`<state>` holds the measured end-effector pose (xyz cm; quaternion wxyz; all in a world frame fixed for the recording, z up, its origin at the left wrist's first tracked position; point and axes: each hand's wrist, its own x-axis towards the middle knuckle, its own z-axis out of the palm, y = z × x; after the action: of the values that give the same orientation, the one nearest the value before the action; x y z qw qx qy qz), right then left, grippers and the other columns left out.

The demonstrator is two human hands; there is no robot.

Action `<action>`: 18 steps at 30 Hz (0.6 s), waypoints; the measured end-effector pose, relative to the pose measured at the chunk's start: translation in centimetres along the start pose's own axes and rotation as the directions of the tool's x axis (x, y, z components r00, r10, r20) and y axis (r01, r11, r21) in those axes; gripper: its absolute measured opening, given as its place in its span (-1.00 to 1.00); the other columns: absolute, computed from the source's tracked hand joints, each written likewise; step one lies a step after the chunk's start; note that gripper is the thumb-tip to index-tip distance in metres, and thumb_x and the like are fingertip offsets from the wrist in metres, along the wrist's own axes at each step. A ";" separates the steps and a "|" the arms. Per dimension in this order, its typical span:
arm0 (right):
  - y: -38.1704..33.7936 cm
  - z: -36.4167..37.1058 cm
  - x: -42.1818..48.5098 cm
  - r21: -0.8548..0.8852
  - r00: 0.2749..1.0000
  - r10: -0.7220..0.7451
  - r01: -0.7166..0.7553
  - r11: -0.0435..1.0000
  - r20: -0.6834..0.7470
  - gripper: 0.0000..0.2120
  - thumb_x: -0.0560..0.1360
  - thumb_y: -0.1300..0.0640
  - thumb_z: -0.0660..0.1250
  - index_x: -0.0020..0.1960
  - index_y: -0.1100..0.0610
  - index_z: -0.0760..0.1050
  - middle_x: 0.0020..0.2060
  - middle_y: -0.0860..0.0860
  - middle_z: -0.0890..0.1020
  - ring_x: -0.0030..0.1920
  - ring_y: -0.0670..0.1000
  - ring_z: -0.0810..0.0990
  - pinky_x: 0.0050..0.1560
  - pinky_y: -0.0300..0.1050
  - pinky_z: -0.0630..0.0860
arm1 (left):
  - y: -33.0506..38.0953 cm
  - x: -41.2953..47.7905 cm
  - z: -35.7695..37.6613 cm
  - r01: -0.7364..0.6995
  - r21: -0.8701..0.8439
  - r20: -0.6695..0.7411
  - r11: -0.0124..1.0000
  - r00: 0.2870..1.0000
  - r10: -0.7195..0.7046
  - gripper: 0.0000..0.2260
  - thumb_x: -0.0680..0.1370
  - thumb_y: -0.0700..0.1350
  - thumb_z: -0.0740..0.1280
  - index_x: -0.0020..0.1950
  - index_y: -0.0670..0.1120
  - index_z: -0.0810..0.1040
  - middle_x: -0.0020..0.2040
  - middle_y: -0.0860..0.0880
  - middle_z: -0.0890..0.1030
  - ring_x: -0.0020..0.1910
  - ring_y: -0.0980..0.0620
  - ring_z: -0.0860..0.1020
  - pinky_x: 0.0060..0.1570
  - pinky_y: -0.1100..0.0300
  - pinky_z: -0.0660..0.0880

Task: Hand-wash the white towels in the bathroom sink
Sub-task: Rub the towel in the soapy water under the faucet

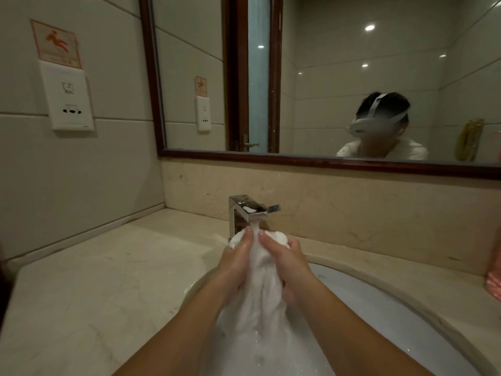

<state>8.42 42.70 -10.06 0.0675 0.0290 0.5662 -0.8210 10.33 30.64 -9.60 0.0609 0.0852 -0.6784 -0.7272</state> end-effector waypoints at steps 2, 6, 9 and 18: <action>0.0 0.0 0.1 -0.050 0.998 -0.042 0.040 0.998 -0.051 -0.36 0.42 -0.04 0.65 0.37 -0.03 0.40 0.13 0.11 0.68 0.04 0.19 0.74 0.07 0.24 0.71 | -0.1 -0.4 0.3 -0.105 0.117 -0.032 0.988 0.993 0.109 -0.35 0.41 0.53 0.28 0.21 0.06 0.69 0.01 -0.01 0.77 0.03 -0.04 0.74 0.16 -0.10 0.65; 0.3 0.6 0.5 0.009 0.977 -0.133 0.136 0.991 -0.166 -0.33 0.39 0.00 0.68 0.37 -0.01 0.39 0.16 0.09 0.66 0.10 0.18 0.71 0.17 0.25 0.68 | -0.3 -0.8 0.5 -0.361 0.307 -0.053 0.881 0.918 0.394 -0.48 0.50 0.45 0.32 0.22 0.10 0.63 0.04 0.08 0.73 0.05 0.10 0.69 0.14 0.01 0.64; 0.4 0.5 0.7 0.066 0.981 -0.118 0.129 0.989 -0.151 -0.33 0.40 0.06 0.68 0.39 0.07 0.42 0.14 0.13 0.69 0.09 0.20 0.72 0.20 0.27 0.67 | -0.3 -0.5 0.0 -0.325 0.283 -0.105 0.902 0.925 0.366 -0.61 0.52 0.31 0.39 0.20 0.09 0.59 0.05 0.06 0.71 0.04 0.06 0.68 0.08 0.01 0.65; 0.3 0.6 1.3 0.153 0.993 -0.117 0.115 0.981 0.006 -0.65 0.60 0.01 0.48 0.29 0.18 0.63 0.06 0.23 0.76 0.10 0.27 0.75 0.26 0.31 0.63 | -0.4 -0.8 0.0 -0.242 0.255 0.026 0.936 0.969 0.244 -0.28 0.30 0.43 0.55 0.33 0.11 0.53 0.15 0.10 0.69 0.12 0.11 0.68 0.19 0.01 0.64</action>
<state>7.24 41.89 -10.29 0.0213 -0.0053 0.5020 -0.8646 11.08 30.85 -9.98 0.1409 0.0101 -0.7718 -0.6200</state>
